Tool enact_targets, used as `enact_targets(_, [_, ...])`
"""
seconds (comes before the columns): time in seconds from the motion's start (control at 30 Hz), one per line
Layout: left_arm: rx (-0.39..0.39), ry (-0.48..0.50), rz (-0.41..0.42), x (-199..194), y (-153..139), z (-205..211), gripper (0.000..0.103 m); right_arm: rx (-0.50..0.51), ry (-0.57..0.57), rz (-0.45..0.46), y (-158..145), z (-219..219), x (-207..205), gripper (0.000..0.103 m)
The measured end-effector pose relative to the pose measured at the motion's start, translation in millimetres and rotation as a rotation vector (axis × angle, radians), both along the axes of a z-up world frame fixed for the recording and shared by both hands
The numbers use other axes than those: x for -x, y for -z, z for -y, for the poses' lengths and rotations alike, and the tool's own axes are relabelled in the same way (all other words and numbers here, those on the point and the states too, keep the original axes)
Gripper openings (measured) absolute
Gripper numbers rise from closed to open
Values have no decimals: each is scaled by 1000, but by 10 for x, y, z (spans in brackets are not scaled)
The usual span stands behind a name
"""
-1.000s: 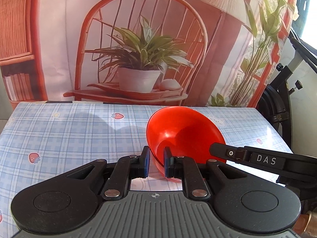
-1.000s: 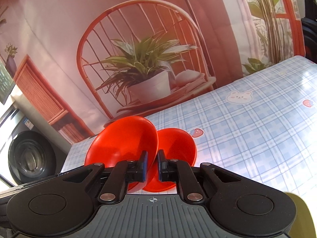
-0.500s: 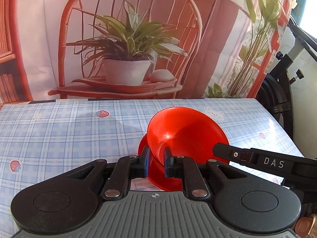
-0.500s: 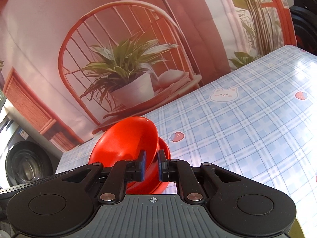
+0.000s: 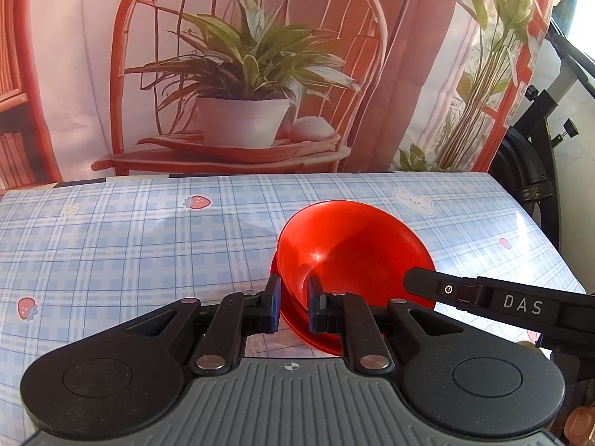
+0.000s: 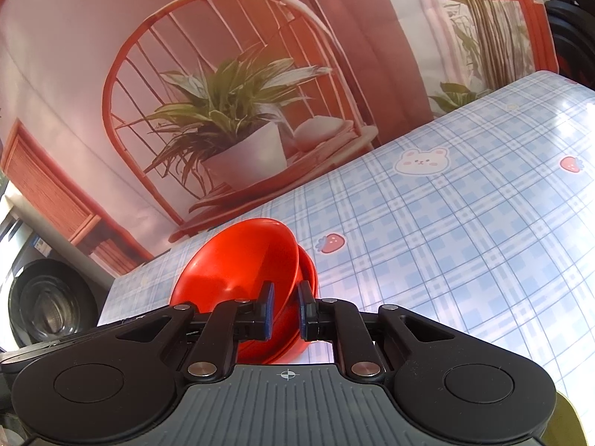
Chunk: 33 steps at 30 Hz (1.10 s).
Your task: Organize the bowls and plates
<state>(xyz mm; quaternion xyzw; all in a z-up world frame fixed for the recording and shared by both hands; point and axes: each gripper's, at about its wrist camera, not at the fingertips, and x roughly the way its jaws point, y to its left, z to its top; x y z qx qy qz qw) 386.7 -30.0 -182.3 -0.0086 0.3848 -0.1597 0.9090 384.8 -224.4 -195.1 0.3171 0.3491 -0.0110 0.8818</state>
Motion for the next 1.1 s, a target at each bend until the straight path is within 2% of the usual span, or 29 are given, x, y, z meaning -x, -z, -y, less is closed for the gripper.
enact_targets(0.33, [2,-3,-5,-7,5,-15,15,15,-7,6,-18,-11,6,14])
enact_targets(0.53, [6,-20,2,3,3,-37,16,23,17,9,-21,18,42,19])
enact_targets(0.67, [37,-34,7,-8,-5,-77,18,28,36,9,-27,50,62,19])
enact_targets(0.8, [42,-56,-11,-48,55,-85,21,25,40,-7,20,56,47,21])
enact_targets(1.1, [78,-58,-55,-134,209,-66,22,14,19,-28,99,8,-14,21])
